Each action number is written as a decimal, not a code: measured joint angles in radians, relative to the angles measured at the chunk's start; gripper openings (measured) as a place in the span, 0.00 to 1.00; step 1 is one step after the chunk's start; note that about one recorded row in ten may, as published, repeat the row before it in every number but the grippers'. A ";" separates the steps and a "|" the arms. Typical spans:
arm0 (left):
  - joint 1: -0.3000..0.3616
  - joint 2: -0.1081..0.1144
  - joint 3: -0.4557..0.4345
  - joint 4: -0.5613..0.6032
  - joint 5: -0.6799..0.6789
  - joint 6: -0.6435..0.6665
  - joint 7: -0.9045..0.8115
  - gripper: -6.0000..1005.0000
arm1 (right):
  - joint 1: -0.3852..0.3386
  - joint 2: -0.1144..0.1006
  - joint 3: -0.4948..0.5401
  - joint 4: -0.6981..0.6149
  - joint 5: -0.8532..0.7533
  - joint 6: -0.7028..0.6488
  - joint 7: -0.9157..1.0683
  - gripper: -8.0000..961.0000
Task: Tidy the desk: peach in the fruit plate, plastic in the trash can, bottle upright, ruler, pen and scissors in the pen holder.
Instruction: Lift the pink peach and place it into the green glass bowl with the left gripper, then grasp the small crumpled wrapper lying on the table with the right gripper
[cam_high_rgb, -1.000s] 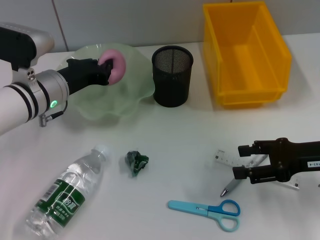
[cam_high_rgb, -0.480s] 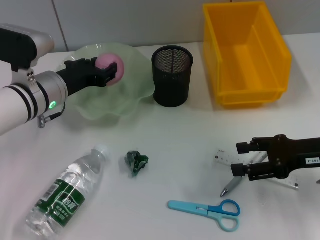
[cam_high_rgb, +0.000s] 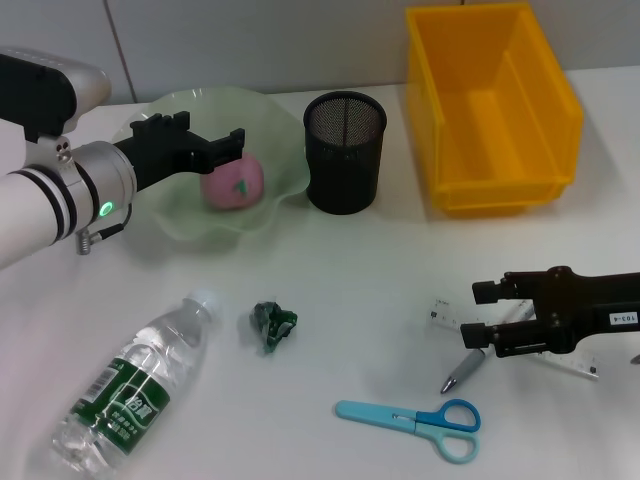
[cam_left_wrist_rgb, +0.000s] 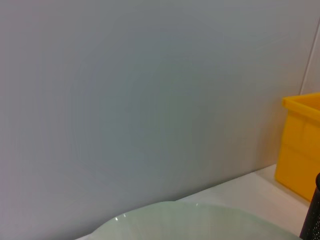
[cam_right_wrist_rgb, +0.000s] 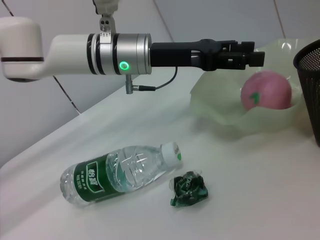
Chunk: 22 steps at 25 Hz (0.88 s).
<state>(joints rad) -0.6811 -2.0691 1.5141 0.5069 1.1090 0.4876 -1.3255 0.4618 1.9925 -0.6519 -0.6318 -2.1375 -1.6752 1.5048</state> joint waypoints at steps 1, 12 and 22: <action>0.000 0.000 0.000 0.000 0.000 0.000 0.000 0.80 | 0.000 0.000 0.000 0.000 0.001 0.000 0.000 0.85; 0.074 0.050 -0.005 0.093 0.002 0.268 -0.068 0.84 | 0.002 0.000 0.001 -0.003 0.002 0.002 0.000 0.85; 0.137 0.125 -0.122 0.133 0.139 0.778 -0.194 0.84 | 0.018 0.000 0.002 -0.006 0.004 0.002 -0.002 0.85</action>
<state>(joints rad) -0.5437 -1.9438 1.3922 0.6402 1.2478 1.2655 -1.5198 0.4800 1.9925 -0.6503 -0.6382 -2.1336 -1.6735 1.5033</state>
